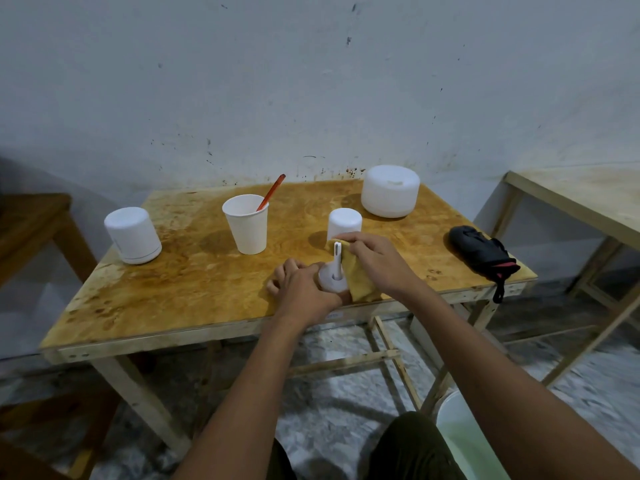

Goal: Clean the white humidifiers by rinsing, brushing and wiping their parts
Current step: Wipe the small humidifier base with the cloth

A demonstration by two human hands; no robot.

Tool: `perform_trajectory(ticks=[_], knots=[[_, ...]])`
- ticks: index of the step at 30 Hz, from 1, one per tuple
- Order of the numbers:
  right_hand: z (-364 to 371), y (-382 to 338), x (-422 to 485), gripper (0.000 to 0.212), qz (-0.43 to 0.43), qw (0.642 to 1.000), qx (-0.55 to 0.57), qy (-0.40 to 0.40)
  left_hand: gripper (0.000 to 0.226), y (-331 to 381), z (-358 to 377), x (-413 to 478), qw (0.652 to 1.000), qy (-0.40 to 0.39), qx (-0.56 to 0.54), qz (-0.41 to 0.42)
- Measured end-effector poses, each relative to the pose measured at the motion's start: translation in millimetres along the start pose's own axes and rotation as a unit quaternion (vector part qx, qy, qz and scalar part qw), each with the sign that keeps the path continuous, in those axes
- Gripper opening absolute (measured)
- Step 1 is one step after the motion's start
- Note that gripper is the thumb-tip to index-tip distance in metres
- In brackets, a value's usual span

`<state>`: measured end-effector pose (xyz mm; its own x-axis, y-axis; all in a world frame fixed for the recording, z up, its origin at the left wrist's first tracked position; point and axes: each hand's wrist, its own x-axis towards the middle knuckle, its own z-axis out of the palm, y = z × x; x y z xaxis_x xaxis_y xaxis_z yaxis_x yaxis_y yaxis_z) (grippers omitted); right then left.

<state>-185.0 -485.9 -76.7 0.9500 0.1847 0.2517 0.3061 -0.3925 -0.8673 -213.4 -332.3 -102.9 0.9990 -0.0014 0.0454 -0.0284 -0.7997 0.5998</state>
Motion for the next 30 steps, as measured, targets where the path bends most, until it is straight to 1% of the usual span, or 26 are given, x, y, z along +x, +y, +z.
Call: perform_trajectory(ticks=[3,4,7,11,13,15,18,20,22,23,25,27,30], knots=[[5,0,-9,0.033,-0.015,0.997,0.058,0.044,0.051,0,1,-1,1.0,0.009,-0.008,0.003],[6,2,-11,0.032,-0.007,0.998,0.045,0.046,0.05,0,1,-1,1.0,0.012,-0.007,0.004],[9,4,-15,0.033,0.033,0.999,-0.021,0.017,0.051,1,4,-1,1.0,0.023,-0.002,0.0],[8,2,-19,0.033,0.001,0.998,-0.017,0.06,0.046,2,10,1,0.998,0.051,0.016,-0.018],[8,1,-22,0.033,-0.004,0.998,-0.012,0.068,0.042,2,12,1,0.997,0.067,0.023,-0.022],[8,2,-23,0.034,0.011,0.998,-0.039,0.057,0.039,2,15,1,0.996,0.082,0.029,-0.022],[5,3,-23,0.036,0.03,0.995,-0.088,0.027,0.041,2,18,1,0.995,0.095,0.033,-0.024],[3,-1,-24,0.034,0.033,0.998,-0.055,0.017,0.038,3,18,1,0.994,0.103,0.03,-0.024],[0,-7,-27,0.031,0.04,0.998,0.043,0.006,0.036,3,16,2,0.993,0.104,0.034,-0.032],[-2,-8,-28,0.031,0.039,0.996,0.085,0.008,0.038,3,15,4,0.994,0.098,0.042,-0.037],[-7,-9,-30,0.032,0.035,0.993,0.112,0.029,0.046,4,12,8,0.993,0.087,0.062,-0.045],[-14,-4,-31,0.032,0.038,0.994,0.085,0.058,0.056,5,11,14,0.993,0.082,0.074,-0.05],[-31,9,-27,0.034,0.066,0.992,-0.004,0.109,0.07,6,10,21,0.992,0.088,0.068,-0.058]])
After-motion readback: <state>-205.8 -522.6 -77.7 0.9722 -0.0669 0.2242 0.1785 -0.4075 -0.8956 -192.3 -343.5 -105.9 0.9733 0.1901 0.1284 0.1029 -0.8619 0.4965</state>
